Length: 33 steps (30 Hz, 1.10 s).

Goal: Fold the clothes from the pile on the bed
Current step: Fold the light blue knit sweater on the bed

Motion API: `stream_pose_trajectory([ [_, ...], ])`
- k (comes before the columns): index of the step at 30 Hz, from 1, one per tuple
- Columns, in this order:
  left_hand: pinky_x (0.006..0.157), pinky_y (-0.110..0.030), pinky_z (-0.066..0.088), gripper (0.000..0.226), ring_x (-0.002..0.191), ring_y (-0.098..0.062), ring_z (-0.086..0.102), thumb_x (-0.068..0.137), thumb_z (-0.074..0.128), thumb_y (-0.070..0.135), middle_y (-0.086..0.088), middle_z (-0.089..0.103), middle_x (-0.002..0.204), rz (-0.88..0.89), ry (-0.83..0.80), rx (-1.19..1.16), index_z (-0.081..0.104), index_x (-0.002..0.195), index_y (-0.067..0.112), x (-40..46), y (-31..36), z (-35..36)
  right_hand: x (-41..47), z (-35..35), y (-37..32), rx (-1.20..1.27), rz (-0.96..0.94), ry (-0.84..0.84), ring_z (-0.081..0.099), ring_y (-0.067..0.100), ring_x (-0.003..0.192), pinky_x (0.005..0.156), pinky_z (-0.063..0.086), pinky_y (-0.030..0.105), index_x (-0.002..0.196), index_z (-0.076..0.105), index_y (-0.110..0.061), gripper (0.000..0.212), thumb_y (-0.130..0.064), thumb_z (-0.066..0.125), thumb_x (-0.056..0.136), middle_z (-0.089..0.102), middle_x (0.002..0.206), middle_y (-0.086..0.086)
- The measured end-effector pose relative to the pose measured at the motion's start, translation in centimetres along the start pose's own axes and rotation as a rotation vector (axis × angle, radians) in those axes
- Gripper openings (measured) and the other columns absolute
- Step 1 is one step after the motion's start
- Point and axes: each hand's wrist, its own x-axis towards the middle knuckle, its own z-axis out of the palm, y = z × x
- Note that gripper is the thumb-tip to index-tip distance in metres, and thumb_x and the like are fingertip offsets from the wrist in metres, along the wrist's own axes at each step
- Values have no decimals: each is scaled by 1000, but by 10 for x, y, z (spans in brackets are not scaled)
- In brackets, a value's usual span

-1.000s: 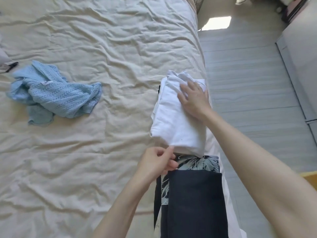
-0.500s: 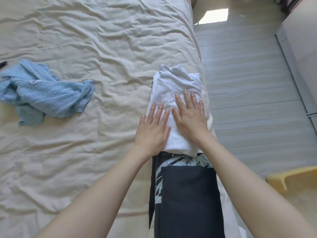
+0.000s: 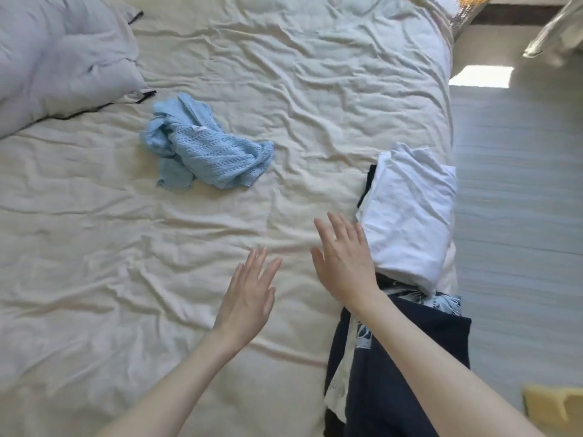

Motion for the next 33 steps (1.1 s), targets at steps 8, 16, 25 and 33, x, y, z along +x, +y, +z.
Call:
stream_pose_trajectory([
  [8,115,-40,7,55,146,-22,-1,98,42,28,-2,6,158,-300,-165,123,21,149,27,-9,-169,-36,69,44,-109,-113,-85,-98,21,22,141,115,11,43,146,24,-20,55,-36,42,97,28,151,4],
  [16,108,-64,2,103,142,-24,-23,74,60,67,2,-30,154,-469,-430,100,-12,145,46,9,-321,2,185,117,-178,-212,-83,-28,14,23,145,116,12,44,148,24,-16,60,-34,47,96,23,155,7],
  [25,105,-68,13,115,144,-24,-17,60,51,83,2,-27,155,-403,-340,203,-33,131,47,14,-359,56,291,166,-198,-362,62,85,38,31,131,115,13,47,134,40,-2,42,-10,40,94,45,138,20],
  [33,103,-71,8,111,143,-24,-22,65,55,79,3,-29,154,-433,-437,111,-22,139,50,22,-357,44,216,181,-231,122,1,80,51,27,80,63,25,33,83,54,-8,17,-20,52,95,58,84,12],
])
